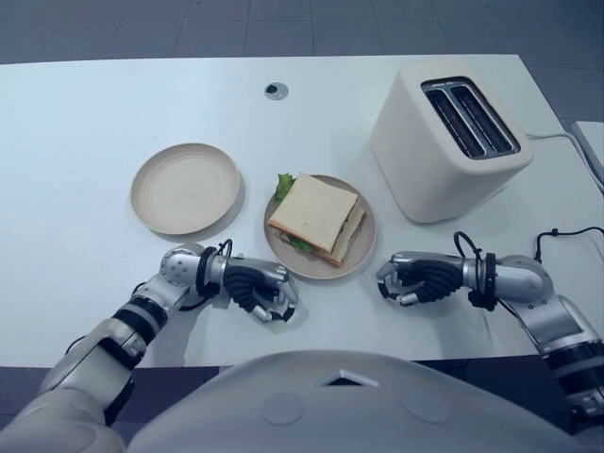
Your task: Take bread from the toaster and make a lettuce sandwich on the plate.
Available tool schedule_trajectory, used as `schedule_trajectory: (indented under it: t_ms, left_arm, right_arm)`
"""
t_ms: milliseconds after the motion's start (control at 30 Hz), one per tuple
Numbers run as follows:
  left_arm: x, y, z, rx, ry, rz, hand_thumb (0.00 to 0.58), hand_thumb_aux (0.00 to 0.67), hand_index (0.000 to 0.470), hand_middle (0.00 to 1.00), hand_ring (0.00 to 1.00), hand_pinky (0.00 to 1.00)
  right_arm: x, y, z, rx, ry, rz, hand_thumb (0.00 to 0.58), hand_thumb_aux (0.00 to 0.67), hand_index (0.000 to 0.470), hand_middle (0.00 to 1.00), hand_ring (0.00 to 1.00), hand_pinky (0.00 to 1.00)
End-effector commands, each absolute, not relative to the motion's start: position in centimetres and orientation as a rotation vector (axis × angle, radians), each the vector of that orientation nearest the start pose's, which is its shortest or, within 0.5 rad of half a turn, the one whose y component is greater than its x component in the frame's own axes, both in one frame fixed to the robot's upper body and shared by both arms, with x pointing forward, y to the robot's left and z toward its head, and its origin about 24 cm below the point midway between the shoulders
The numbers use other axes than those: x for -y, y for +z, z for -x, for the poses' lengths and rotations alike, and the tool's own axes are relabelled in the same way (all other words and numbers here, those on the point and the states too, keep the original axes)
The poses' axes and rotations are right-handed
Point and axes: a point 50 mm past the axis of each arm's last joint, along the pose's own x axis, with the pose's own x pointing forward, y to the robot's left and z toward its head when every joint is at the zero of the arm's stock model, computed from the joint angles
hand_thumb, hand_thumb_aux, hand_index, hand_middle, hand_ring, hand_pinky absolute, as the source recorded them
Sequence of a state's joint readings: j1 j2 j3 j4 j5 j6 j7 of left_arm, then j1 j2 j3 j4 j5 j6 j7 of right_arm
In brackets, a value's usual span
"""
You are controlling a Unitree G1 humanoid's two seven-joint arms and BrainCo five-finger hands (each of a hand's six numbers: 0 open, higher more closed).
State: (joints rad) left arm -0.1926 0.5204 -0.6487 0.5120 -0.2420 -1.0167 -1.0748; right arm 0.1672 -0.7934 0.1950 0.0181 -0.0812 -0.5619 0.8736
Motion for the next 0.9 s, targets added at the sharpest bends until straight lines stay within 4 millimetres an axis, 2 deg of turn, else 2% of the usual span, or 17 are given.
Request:
schedule_trajectory:
  t_ms: [33, 167, 233, 300, 367, 433, 467, 500, 533, 567, 600, 633, 667, 700, 733, 833, 900]
  left_arm:
    - [-12.7, -1.0, -19.8, 0.181, -1.629, -0.557, 0.58, 0.67, 0.47, 1.0, 1.0, 1.0]
    - [-13.1, -2.1, -21.6, 0.098, -1.502, -0.681, 0.58, 0.67, 0.47, 1.0, 1.0, 1.0]
    - [-13.3, -2.2, -23.2, 0.093, -1.374, -0.769, 0.58, 0.67, 0.47, 1.0, 1.0, 1.0]
    - [-13.5, -1.8, -24.6, 0.13, -1.254, -0.853, 0.58, 0.67, 0.47, 1.0, 1.0, 1.0]
    - [-13.6, -0.9, -25.8, 0.209, -1.133, -0.9, 0.58, 0.67, 0.47, 1.0, 1.0, 1.0]
    - [-13.5, 0.1, -26.5, 0.3, -1.045, -0.899, 0.58, 0.67, 0.47, 0.92, 0.92, 0.92]
    - [-13.3, 0.7, -26.8, 0.356, -0.994, -0.892, 0.558, 0.539, 0.378, 0.64, 0.64, 0.64]
    - [-13.3, 1.5, -27.2, 0.418, -0.938, -0.875, 0.489, 0.405, 0.284, 0.56, 0.56, 0.56]
    - [-13.3, 2.3, -27.4, 0.477, -0.88, -0.853, 0.209, 0.134, 0.094, 0.5, 0.5, 0.5]
    - [-13.3, 3.2, -27.5, 0.548, -0.822, -0.805, 0.0, 0.0, 0.0, 0.41, 0.41, 0.41]
    - [-13.3, 4.6, -27.6, 0.637, -0.754, -0.731, 0.0, 0.0, 0.0, 0.29, 0.29, 0.29]
    - [-13.4, 6.0, -27.6, 0.729, -0.682, -0.639, 0.0, 0.0, 0.0, 0.22, 0.22, 0.22]
    - [-13.4, 7.4, -27.5, 0.818, -0.622, -0.547, 0.0, 0.0, 0.0, 0.18, 0.18, 0.18]
    - [-13.5, 8.5, -27.2, 0.884, -0.581, -0.47, 0.0, 0.0, 0.0, 0.15, 0.15, 0.15]
    - [-13.7, 9.4, -26.9, 0.936, -0.551, -0.401, 0.0, 0.0, 0.0, 0.09, 0.09, 0.09]
    - [-14.6, 11.9, -26.0, 1.046, -0.472, -0.203, 0.0, 0.0, 0.0, 0.0, 0.0, 0.0]
    - [-15.0, 12.9, -25.4, 1.062, -0.486, -0.14, 0.0, 0.0, 0.0, 0.0, 0.0, 0.0]
  right_arm:
    - [20.2, 1.5, -18.4, -0.149, 1.223, 0.864, 0.58, 0.67, 0.47, 1.0, 1.0, 1.0]
    - [18.8, 1.1, -19.9, -0.077, 1.145, 0.86, 0.58, 0.67, 0.47, 1.0, 1.0, 1.0]
    - [18.3, 0.7, -21.2, -0.048, 1.065, 0.892, 0.58, 0.67, 0.47, 1.0, 1.0, 1.0]
    - [17.5, 0.3, -22.7, -0.01, 0.985, 0.922, 0.58, 0.67, 0.47, 1.0, 1.0, 1.0]
    - [15.8, 0.1, -24.1, 0.057, 0.901, 0.896, 0.58, 0.67, 0.47, 1.0, 1.0, 1.0]
    - [14.2, -0.2, -24.8, 0.109, 0.847, 0.86, 0.58, 0.67, 0.47, 0.98, 0.98, 0.98]
    - [13.7, 0.0, -25.2, 0.144, 0.805, 0.833, 0.58, 0.67, 0.47, 0.81, 0.81, 0.81]
    - [13.4, 0.3, -25.5, 0.184, 0.765, 0.807, 0.58, 0.67, 0.47, 0.7, 0.7, 0.7]
    - [13.0, 0.8, -25.8, 0.227, 0.732, 0.779, 0.58, 0.67, 0.47, 0.62, 0.62, 0.62]
    - [12.7, 1.6, -26.1, 0.285, 0.693, 0.724, 0.58, 0.67, 0.47, 0.36, 0.36, 0.36]
    - [12.6, 2.6, -26.3, 0.349, 0.653, 0.666, 0.58, 0.67, 0.47, 0.03, 0.03, 0.03]
    - [12.7, 3.8, -26.5, 0.415, 0.599, 0.599, 0.58, 0.67, 0.47, 0.0, 0.0, 0.0]
    - [12.9, 5.3, -26.7, 0.483, 0.548, 0.515, 0.532, 0.478, 0.335, 0.0, 0.0, 0.0]
    - [13.1, 6.6, -26.7, 0.539, 0.505, 0.437, 0.244, 0.16, 0.112, 0.0, 0.0, 0.0]
    - [13.3, 7.7, -26.7, 0.588, 0.47, 0.367, 0.0, 0.0, 0.0, 0.0, 0.0, 0.0]
    - [14.3, 10.9, -26.3, 0.719, 0.379, 0.182, 0.0, 0.0, 0.0, 0.0, 0.0, 0.0]
    - [15.1, 12.7, -26.0, 0.776, 0.341, 0.08, 0.0, 0.0, 0.0, 0.0, 0.0, 0.0]
